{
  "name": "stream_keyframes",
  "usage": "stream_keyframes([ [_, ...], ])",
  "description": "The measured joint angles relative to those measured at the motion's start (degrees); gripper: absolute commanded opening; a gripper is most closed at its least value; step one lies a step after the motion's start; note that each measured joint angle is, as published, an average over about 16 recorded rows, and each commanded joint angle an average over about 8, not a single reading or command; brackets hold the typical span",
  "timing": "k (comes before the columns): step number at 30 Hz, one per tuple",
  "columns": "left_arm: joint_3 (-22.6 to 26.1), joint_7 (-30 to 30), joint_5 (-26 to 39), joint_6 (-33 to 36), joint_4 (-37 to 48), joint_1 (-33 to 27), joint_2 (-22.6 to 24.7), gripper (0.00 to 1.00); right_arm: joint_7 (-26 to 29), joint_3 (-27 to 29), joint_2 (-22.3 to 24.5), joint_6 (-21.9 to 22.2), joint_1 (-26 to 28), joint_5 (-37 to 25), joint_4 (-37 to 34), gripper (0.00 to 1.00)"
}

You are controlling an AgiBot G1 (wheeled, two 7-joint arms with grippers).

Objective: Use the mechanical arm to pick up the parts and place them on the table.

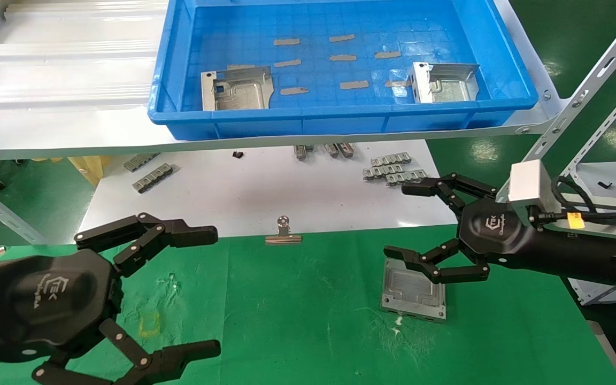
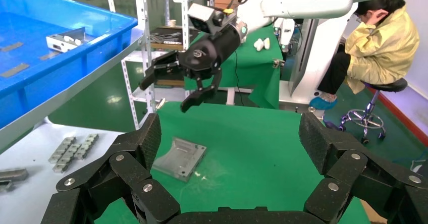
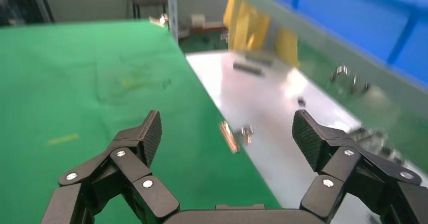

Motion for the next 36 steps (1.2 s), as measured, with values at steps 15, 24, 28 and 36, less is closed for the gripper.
stream_keyframes([
  [15,0.0,0.0,0.0,0.0,0.0,0.0,0.0,1.00,2.1,1.1,0.7,0.3,-1.4,0.9,3.0,1.00],
  [24,0.0,0.0,0.0,0.0,0.0,0.0,0.0,1.00,6.2,4.6,2.0,0.9,-4.3,0.8,9.0,1.00],
  [28,0.0,0.0,0.0,0.0,0.0,0.0,0.0,1.00,8.7,6.8,2.8,1.3,-6.1,0.8,12.7,1.00],
  [36,0.0,0.0,0.0,0.0,0.0,0.0,0.0,1.00,13.8,11.0,4.4,2.2,-9.6,0.8,20.2,1.00],
])
